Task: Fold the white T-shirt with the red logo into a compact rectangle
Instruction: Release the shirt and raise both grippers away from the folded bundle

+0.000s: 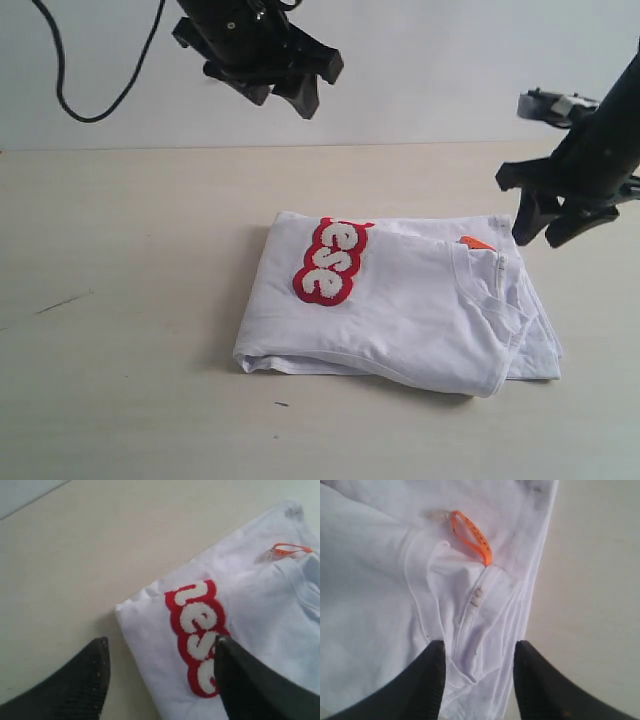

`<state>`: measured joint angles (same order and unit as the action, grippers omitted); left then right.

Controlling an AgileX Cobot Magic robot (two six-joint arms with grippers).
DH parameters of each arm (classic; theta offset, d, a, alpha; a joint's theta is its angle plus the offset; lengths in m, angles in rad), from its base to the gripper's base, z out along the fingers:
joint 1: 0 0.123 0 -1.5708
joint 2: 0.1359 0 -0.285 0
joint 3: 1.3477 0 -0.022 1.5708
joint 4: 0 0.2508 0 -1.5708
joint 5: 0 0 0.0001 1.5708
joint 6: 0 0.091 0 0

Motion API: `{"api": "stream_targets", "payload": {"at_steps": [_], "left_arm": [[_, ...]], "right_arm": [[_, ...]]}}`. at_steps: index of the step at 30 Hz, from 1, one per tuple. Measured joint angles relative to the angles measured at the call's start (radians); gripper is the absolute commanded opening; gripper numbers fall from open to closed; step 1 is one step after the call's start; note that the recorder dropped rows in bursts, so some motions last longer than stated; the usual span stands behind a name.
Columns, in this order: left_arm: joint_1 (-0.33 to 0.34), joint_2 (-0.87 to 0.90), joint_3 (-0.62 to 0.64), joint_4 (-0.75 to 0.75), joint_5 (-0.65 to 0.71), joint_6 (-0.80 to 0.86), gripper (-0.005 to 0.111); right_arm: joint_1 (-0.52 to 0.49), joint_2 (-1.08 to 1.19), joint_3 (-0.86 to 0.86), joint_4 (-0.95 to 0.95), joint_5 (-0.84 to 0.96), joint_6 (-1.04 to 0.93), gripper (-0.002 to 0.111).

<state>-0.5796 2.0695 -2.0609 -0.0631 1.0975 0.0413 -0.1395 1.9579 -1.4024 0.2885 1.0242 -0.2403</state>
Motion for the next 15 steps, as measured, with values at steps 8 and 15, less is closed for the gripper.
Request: {"api": "stream_targets", "payload": {"at_steps": [8,15], "left_arm": [[0.065,-0.119,0.145,0.0,-0.018,0.006,0.059],[0.099,-0.197,0.284,0.002,-0.084,0.023,0.059]], "right_arm": [[-0.006,0.06,0.078,0.028,-0.067,-0.031,0.044],[-0.008,0.108,0.089,0.143,-0.148,-0.102,0.043]]}}
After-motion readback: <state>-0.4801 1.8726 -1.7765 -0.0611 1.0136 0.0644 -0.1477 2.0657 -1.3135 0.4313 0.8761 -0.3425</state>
